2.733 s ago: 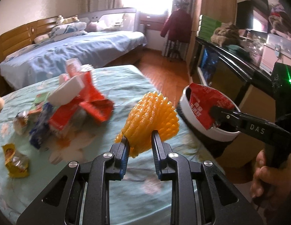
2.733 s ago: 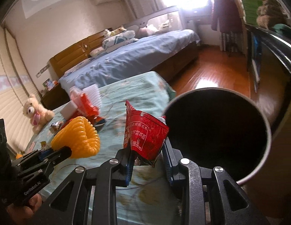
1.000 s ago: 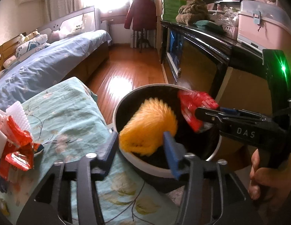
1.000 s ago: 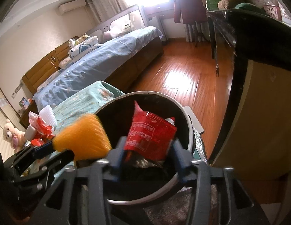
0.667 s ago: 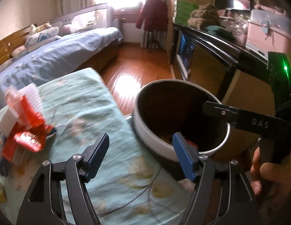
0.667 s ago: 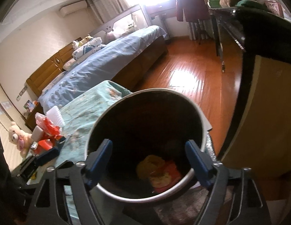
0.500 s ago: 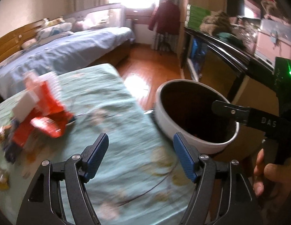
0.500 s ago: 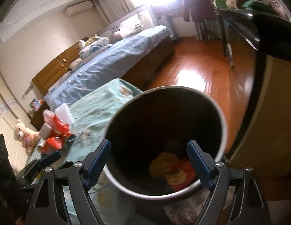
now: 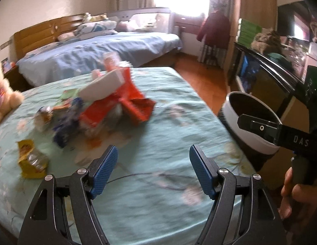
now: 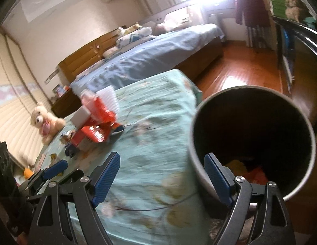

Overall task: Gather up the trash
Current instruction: 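Move both tools back over the bed toward the remaining trash, then grasp the orange snack bag with the right tool while the left tool grasps the yellow chip bag, then carry both bags over the bin and open both tools to drop them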

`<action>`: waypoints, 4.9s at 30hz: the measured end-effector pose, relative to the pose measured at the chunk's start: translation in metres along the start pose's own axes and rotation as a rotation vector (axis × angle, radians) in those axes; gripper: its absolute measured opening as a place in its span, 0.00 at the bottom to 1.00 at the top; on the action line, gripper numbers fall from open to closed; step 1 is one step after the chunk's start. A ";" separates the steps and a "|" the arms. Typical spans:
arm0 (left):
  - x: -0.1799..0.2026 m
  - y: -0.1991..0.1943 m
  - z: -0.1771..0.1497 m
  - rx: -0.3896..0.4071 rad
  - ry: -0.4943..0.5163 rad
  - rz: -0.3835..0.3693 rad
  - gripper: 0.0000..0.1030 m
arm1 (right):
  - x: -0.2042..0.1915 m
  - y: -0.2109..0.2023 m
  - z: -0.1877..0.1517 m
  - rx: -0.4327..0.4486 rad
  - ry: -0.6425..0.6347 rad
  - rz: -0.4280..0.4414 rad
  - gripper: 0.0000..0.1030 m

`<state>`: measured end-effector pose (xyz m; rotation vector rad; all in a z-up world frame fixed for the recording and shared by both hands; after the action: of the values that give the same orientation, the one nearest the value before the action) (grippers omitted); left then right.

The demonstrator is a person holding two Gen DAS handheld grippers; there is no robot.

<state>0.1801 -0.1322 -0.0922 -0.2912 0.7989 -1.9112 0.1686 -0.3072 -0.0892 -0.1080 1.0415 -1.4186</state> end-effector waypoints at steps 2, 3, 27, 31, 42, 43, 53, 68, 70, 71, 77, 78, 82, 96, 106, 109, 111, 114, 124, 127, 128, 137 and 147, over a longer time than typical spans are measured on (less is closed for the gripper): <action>-0.010 -0.003 -0.006 -0.003 -0.017 0.018 0.72 | -0.009 0.006 -0.006 -0.020 -0.014 0.010 0.83; -0.015 -0.004 -0.009 -0.005 -0.023 0.027 0.72 | -0.013 0.008 -0.009 -0.028 -0.021 0.016 0.83; -0.134 -0.047 -0.067 -0.038 -0.237 0.284 0.77 | -0.093 0.080 -0.035 -0.142 -0.177 0.091 0.86; -0.155 -0.043 -0.073 -0.058 -0.276 0.307 0.79 | -0.100 0.092 -0.032 -0.149 -0.191 0.092 0.86; -0.181 -0.013 -0.087 -0.125 -0.327 0.276 0.79 | -0.112 0.127 -0.019 -0.166 -0.219 0.072 0.86; -0.182 -0.010 -0.088 -0.131 -0.330 0.273 0.79 | -0.113 0.131 -0.018 -0.169 -0.219 0.068 0.86; -0.171 0.002 -0.088 -0.146 -0.313 0.197 0.45 | -0.110 0.139 -0.014 -0.147 -0.226 0.026 0.55; -0.112 0.000 -0.055 -0.091 -0.217 0.079 0.21 | -0.082 0.091 -0.012 -0.121 -0.177 0.037 0.13; -0.104 0.001 -0.051 -0.090 -0.201 0.063 0.21 | -0.076 0.082 -0.014 -0.118 -0.165 0.040 0.13; -0.099 0.002 -0.048 -0.088 -0.193 0.054 0.21 | -0.074 0.080 -0.014 -0.117 -0.162 0.040 0.12; -0.071 0.008 -0.033 -0.076 -0.140 0.007 0.21 | -0.055 0.061 -0.018 -0.114 -0.126 0.035 0.13; -0.066 0.008 -0.030 -0.073 -0.129 0.000 0.21 | -0.052 0.058 -0.018 -0.112 -0.120 0.036 0.13; -0.052 0.010 -0.020 -0.062 -0.100 -0.023 0.21 | -0.044 0.048 -0.017 -0.098 -0.105 0.033 0.13; -0.004 0.015 0.011 -0.027 -0.015 -0.097 0.21 | -0.015 0.004 -0.002 -0.020 -0.073 0.010 0.13; 0.038 0.021 0.032 -0.012 0.047 -0.158 0.21 | 0.026 -0.024 0.015 0.040 -0.010 -0.039 0.13; 0.050 0.024 0.037 -0.011 0.066 -0.171 0.21 | 0.037 -0.029 0.019 0.051 0.009 -0.054 0.13; 0.056 0.026 0.040 -0.013 0.075 -0.179 0.21 | 0.045 -0.032 0.022 0.060 0.023 -0.065 0.13; 0.065 0.029 0.045 -0.015 0.091 -0.190 0.21 | 0.054 -0.035 0.025 0.068 0.037 -0.079 0.13; 0.098 0.038 0.062 -0.016 0.153 -0.228 0.21 | 0.087 -0.045 0.033 0.092 0.084 -0.122 0.13; 0.106 0.041 0.067 -0.014 0.169 -0.237 0.21 | 0.093 -0.050 0.035 0.097 0.091 -0.132 0.13; 0.109 0.042 0.069 -0.014 0.173 -0.241 0.21 | 0.094 -0.051 0.036 0.099 0.091 -0.134 0.13; 0.131 0.049 0.085 -0.012 0.200 -0.272 0.21 | 0.111 -0.054 0.045 0.108 0.112 -0.164 0.14; 0.154 0.057 0.102 -0.012 0.223 -0.293 0.22 | 0.128 -0.052 0.049 0.092 0.140 -0.182 0.16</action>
<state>0.2018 -0.3233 -0.0738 -0.2131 0.9566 -2.2431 0.1372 -0.4499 -0.0946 -0.0368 1.1008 -1.6560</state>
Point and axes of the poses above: each gripper's, at about its wrist camera, not at the fingertips, and y roughly the way its jaws point, x to its right, z to its top, the point moved 7 cm from there along y, roughly the way its jaws point, and after that the axes turned 15 degrees about y, right-handed, at the moved point
